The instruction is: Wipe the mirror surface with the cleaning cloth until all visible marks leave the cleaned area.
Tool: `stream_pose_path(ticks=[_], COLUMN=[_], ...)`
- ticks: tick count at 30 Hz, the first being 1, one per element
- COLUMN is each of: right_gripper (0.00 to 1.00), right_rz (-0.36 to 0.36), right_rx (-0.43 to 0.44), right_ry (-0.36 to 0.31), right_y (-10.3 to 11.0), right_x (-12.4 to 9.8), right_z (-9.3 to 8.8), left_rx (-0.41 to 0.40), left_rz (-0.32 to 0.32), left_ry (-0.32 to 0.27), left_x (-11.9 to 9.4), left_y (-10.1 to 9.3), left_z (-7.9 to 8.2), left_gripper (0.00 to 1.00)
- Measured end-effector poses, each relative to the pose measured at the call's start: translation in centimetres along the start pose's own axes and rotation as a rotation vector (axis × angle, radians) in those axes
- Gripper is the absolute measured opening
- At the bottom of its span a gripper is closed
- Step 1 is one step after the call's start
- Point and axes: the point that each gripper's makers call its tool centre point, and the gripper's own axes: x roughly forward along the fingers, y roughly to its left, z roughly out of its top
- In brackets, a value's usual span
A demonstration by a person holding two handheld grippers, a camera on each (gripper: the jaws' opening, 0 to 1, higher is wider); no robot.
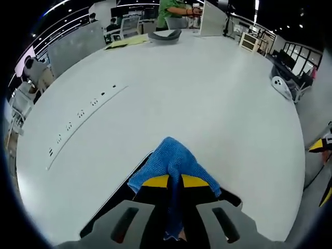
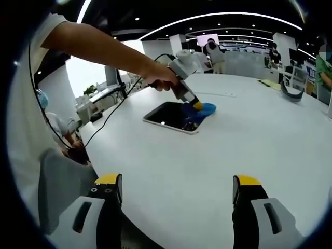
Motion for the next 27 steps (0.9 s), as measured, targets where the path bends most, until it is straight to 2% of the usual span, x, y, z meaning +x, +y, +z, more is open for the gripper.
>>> stream_pose_path(ticks=[19,27], right_gripper=[0.86,0.86], right_rz=[0.004,0.008], right_rx=[0.001,-0.001], right_ry=[0.010,0.012], right_y=[-0.16,0.02], right_x=[-0.25,-0.16], right_z=[-0.13,-0.07], left_rx=[0.024,-0.005], left_rz=[-0.001,-0.012], left_ry=[-0.010,-0.014], left_x=[-0.27,-0.35], left_y=[-0.47,-0.35], left_z=[-0.38,-0.47], left_gripper=[0.05,0.05])
